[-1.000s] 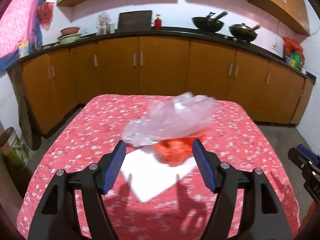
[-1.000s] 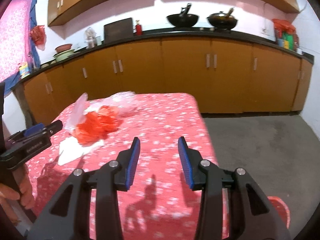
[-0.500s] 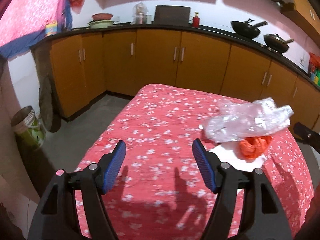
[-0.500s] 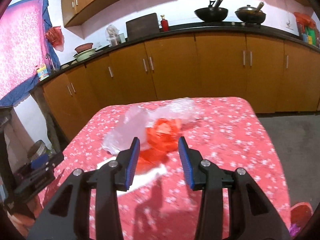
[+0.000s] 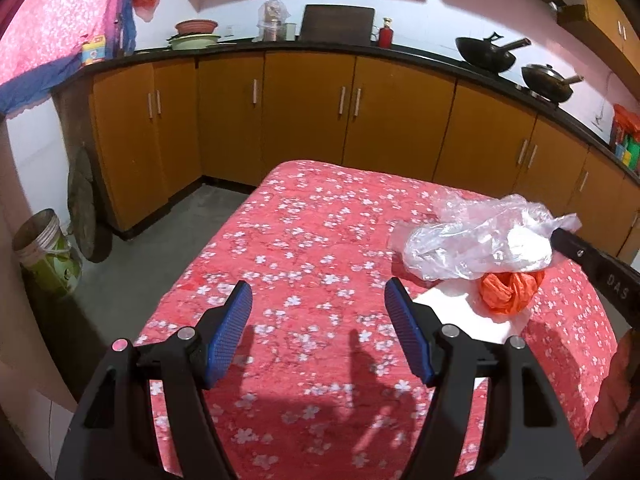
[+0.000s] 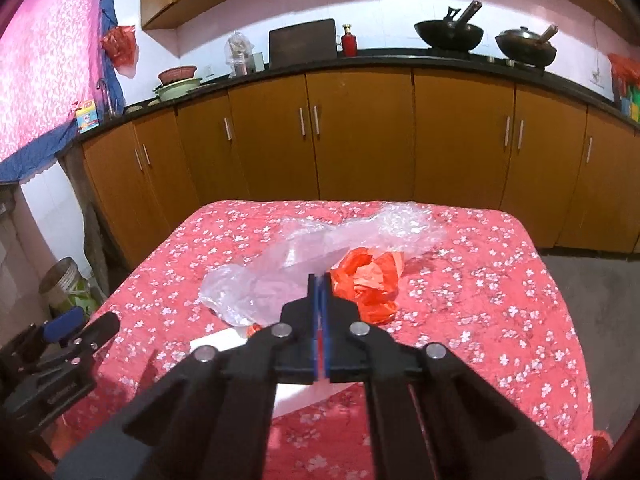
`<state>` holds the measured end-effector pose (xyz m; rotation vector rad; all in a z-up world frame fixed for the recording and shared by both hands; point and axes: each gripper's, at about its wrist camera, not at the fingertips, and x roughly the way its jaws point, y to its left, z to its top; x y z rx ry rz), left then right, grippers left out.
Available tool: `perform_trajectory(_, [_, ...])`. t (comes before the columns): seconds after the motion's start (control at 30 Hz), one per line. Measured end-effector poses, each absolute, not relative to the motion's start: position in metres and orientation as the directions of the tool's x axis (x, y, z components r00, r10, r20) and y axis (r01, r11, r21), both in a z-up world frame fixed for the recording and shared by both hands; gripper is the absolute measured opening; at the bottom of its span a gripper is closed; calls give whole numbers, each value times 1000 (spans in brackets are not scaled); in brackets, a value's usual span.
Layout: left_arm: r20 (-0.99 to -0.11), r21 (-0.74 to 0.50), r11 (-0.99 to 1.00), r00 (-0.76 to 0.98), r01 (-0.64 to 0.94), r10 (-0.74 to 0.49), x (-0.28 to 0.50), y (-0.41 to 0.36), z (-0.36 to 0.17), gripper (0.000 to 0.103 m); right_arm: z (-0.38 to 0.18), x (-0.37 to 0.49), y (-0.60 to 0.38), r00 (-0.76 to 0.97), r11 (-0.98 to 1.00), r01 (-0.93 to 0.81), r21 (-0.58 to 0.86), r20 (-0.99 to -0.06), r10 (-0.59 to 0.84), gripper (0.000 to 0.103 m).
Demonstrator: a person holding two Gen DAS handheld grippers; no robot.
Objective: Collect trash
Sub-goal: 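Grasp the white paper sheet with the left gripper while the right gripper grasps a clear bag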
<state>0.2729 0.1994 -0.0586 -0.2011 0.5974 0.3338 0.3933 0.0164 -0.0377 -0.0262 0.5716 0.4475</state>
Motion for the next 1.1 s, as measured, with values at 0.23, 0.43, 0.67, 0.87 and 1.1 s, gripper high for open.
perform_trajectory(0.23, [-612,-73,948,764,-311,204,292,179,-63,68,-23,384,-21,806,926,-351,137,-460,373,2])
perform_trajectory(0.43, [-644,-15,966,742,-256,187,313,156,-67,68,-18,384,-49,847,952,-281,124,-434,307,2])
perform_trajectory(0.67, [-711,2,977,686,-214,151,335,145,-78,61,-19,385,-70,873,974,-206,99,-430,228,2])
perform_trajectory(0.87, [-780,-11,985,618,-171,99,350,139,-92,50,-25,384,-75,868,978,-193,84,-450,210,2])
perform_trajectory(1.1, [-775,3,994,629,-105,69,350,126,-92,6,-25,383,-78,869,978,-191,81,-450,207,2])
